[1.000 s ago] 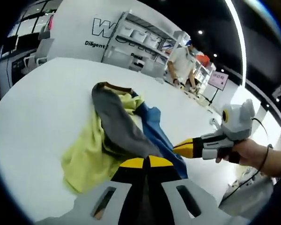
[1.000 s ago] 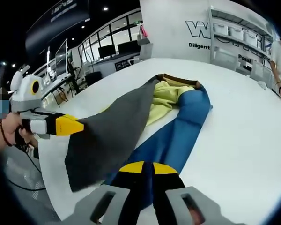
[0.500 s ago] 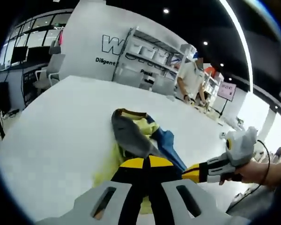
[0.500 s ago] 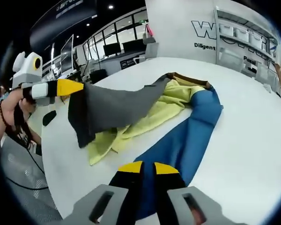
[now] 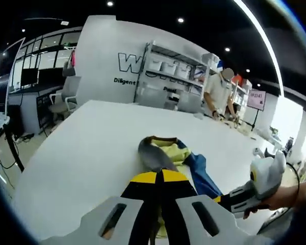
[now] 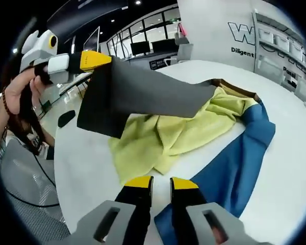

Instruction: Fold the garment on the visible template until the final outline fits inside the template.

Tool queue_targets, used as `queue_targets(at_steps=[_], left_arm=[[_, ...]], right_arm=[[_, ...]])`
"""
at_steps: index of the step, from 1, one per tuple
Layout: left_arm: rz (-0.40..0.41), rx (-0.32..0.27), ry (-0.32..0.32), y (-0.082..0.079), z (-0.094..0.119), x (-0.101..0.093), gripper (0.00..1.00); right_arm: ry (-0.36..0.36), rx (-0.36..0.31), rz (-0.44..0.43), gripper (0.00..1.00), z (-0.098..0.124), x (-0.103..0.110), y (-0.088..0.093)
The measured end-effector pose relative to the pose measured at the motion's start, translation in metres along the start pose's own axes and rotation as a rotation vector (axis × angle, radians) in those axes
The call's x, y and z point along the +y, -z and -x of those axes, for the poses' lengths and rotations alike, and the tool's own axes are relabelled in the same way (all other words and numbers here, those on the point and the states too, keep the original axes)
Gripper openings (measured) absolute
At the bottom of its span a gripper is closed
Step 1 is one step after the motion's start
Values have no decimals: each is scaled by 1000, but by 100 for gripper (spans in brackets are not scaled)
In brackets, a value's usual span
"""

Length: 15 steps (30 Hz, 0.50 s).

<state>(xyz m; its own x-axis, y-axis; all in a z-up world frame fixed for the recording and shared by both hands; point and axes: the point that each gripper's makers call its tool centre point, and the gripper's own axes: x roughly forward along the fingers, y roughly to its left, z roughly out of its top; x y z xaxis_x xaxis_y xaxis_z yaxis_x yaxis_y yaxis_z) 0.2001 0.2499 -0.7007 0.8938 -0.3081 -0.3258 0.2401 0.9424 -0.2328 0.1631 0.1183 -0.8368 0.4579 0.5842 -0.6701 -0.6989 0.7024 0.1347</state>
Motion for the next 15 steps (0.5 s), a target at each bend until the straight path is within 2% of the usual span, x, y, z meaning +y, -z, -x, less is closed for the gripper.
queue_targets(at_steps=[7, 10, 15], left_arm=[[1, -26, -38, -15, 5, 15, 0], [-3, -32, -48, -18, 5, 20, 0], [4, -32, -65, -20, 5, 28, 0]], right_arm=[[16, 10, 64, 8, -13, -7, -6], [14, 27, 101, 8, -17, -6, -6], [9, 35, 115, 6, -20, -3, -4]])
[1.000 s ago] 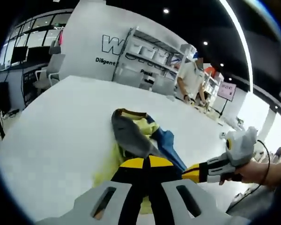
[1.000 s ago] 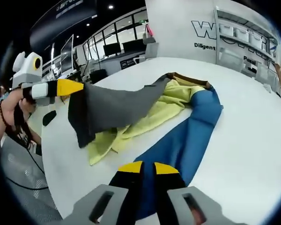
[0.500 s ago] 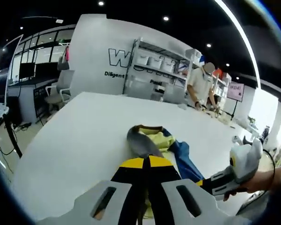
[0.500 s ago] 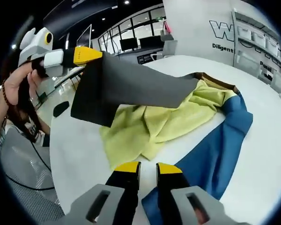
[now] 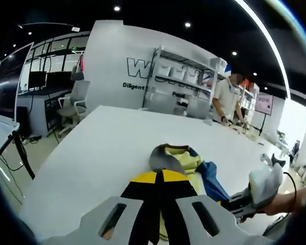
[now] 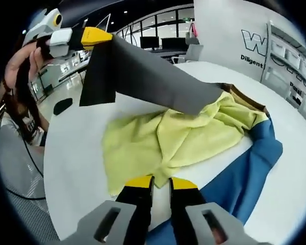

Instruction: Fold the garment on the visible template until the final outline fits inside the template.

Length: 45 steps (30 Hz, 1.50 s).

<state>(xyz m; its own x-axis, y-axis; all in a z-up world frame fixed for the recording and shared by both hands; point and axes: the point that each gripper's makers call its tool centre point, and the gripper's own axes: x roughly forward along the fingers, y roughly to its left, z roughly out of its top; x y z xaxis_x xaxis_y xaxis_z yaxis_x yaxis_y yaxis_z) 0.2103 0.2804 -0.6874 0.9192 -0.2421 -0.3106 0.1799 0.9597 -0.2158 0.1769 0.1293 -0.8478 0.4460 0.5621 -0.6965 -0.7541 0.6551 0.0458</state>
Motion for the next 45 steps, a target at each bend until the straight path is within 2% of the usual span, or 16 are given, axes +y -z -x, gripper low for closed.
queue_targets(at_steps=[5, 8, 12, 13, 15, 17, 24, 26, 28, 31, 35, 39, 41, 45], left_arm=[[2, 8, -8, 3, 1, 2, 0], [-3, 14, -12, 4, 1, 3, 0], [-4, 18, -16, 5, 1, 5, 0], [-5, 19, -19, 5, 0, 6, 0], [-3, 23, -30, 6, 0, 10, 0], [1, 31, -49, 6, -1, 15, 0], [-24, 49, -83, 6, -3, 29, 0], [-24, 61, -99, 9, -5, 33, 0], [-34, 97, -117, 19, -8, 36, 0], [-80, 135, -143, 30, -10, 40, 0], [-80, 144, -155, 37, -12, 47, 0], [-84, 175, -205, 44, -14, 66, 0], [-80, 174, -217, 45, -16, 73, 0], [-126, 200, -254, 48, -19, 88, 0]], right_arm=[[-1, 4, 0, 5, 0, 1, 0], [4, 6, 29, 0, -2, 2, -1], [7, 8, 43, 0, 2, 4, 1], [7, 7, 38, 0, 3, 4, 1], [-7, -13, -33, 0, 11, 5, 0], [-5, -8, -54, 0, 16, 2, 4], [-16, 22, -83, 0, 27, 3, 16], [-26, 22, -76, 0, 31, 4, 17], [-29, 24, -85, 0, 36, 3, 18], [-34, 31, -107, 0, 43, 2, 21], [-28, 37, -123, 0, 49, 0, 26], [-30, 59, -134, 0, 54, 0, 38], [-33, 62, -140, 0, 55, 0, 41], [-29, 74, -150, 0, 60, 0, 46]])
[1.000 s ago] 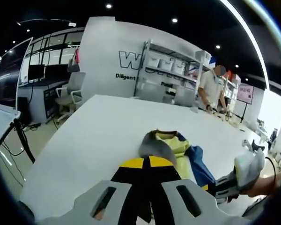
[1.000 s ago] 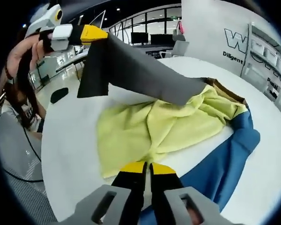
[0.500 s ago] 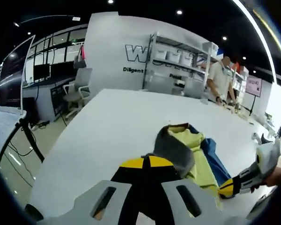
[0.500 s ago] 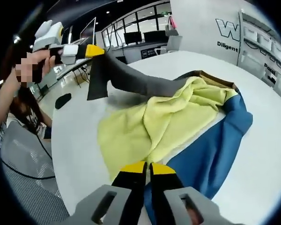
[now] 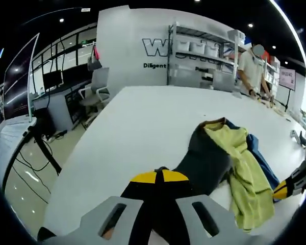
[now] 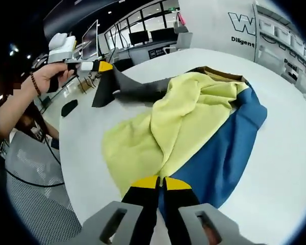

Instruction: Fold the garment on the visible template until the final outline fits inside the template.

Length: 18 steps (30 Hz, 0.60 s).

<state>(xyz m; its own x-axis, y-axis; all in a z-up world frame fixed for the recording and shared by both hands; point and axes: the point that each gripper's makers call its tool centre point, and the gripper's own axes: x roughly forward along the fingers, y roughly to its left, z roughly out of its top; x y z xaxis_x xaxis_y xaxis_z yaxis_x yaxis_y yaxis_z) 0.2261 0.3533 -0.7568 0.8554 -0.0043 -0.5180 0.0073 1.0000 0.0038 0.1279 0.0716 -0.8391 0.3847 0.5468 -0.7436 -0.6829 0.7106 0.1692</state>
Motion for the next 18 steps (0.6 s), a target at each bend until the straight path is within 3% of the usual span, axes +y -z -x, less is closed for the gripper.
queue_targets(at_steps=[10, 18], left_arm=[[-64, 66, -51, 14, -21, 20, 0], [-135, 132, -35, 27, -37, 13, 0]], right_arm=[[-14, 30, -25, 0, 8, -3, 9], [-13, 37, -55, 0, 10, -5, 12]])
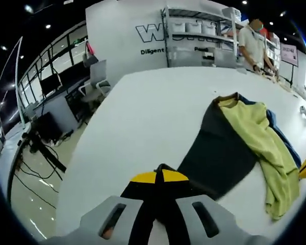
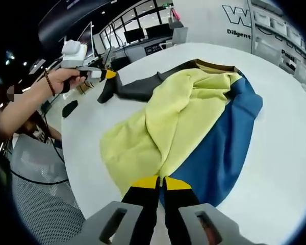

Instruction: Fold the garment on the visible template until the final outline fits inside the template.

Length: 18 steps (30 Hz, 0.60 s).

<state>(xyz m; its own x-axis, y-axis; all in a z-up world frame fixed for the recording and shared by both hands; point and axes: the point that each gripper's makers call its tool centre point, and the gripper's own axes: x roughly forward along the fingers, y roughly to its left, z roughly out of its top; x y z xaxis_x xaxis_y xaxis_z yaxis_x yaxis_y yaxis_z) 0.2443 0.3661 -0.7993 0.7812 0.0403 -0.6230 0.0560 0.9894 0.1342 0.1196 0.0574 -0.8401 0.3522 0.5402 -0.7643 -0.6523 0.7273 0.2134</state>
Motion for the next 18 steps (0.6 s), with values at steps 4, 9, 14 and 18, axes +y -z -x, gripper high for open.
queue_targets(at_steps=[4, 9, 14, 18], left_arm=[[-56, 36, 17, 6, -16, -9, 0], [-167, 64, 126, 15, -20, -36, 0], [-185, 69, 126, 18, -22, -39, 0], [-179, 71, 137, 17, -25, -37, 0]], right_arm=[[4, -1, 0, 0, 1, 1, 1], [5, 0, -4, 0, 0, 1, 1], [7, 4, -3, 0, 0, 1, 1], [11, 7, 2, 0, 0, 1, 1]])
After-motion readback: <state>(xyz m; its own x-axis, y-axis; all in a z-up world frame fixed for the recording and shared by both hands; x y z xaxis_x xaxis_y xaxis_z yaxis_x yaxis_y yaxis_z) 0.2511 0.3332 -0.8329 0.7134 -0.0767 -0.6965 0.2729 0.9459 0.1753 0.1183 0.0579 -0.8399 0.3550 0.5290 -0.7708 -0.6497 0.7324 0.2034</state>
